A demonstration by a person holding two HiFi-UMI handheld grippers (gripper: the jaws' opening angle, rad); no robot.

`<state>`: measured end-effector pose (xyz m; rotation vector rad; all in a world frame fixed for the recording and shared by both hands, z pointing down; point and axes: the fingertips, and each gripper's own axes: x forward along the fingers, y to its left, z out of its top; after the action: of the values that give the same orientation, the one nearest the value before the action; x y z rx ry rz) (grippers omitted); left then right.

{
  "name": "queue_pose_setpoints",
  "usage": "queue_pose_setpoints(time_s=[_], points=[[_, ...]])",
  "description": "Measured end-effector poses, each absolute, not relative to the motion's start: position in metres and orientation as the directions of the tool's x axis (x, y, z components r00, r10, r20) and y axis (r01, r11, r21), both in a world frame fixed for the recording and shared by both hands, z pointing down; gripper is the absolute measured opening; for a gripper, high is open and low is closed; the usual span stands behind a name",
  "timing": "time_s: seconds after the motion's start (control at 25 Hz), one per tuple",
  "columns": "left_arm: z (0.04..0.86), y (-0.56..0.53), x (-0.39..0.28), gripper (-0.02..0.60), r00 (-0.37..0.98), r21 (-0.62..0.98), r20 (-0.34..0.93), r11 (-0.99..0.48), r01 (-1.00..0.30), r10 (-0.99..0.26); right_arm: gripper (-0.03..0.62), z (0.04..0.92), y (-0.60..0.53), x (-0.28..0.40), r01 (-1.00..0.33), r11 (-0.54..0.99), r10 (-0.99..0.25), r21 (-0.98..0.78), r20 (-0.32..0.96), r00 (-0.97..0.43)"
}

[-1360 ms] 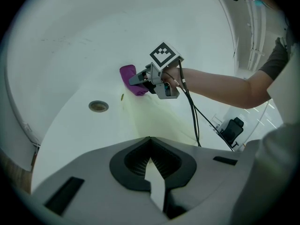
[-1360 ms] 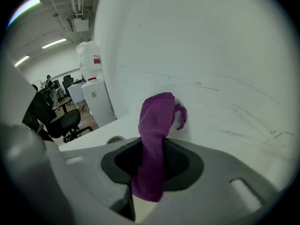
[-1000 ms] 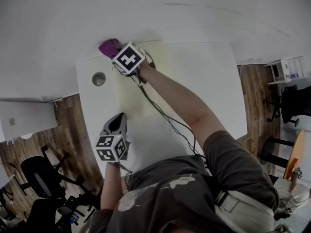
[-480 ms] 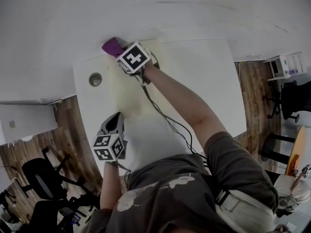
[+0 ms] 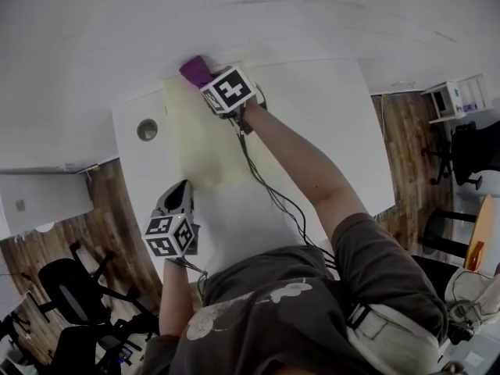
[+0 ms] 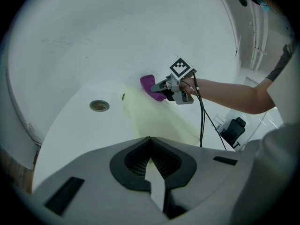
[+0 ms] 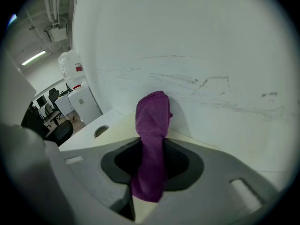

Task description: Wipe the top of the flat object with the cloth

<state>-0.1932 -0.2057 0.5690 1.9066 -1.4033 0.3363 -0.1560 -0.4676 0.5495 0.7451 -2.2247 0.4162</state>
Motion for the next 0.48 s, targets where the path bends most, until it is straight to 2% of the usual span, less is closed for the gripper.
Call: queue_pose_setpoints(time_s=[0.48], points=[[0.568, -0.204, -0.192, -0.003, 0.36, 0.391, 0.598, -0.132, -0.911, -0.716, 0.118, 0.549, -0.479, -0.1, -0.709, 0.702, -0.441, -0.061, 0.745, -0.5]])
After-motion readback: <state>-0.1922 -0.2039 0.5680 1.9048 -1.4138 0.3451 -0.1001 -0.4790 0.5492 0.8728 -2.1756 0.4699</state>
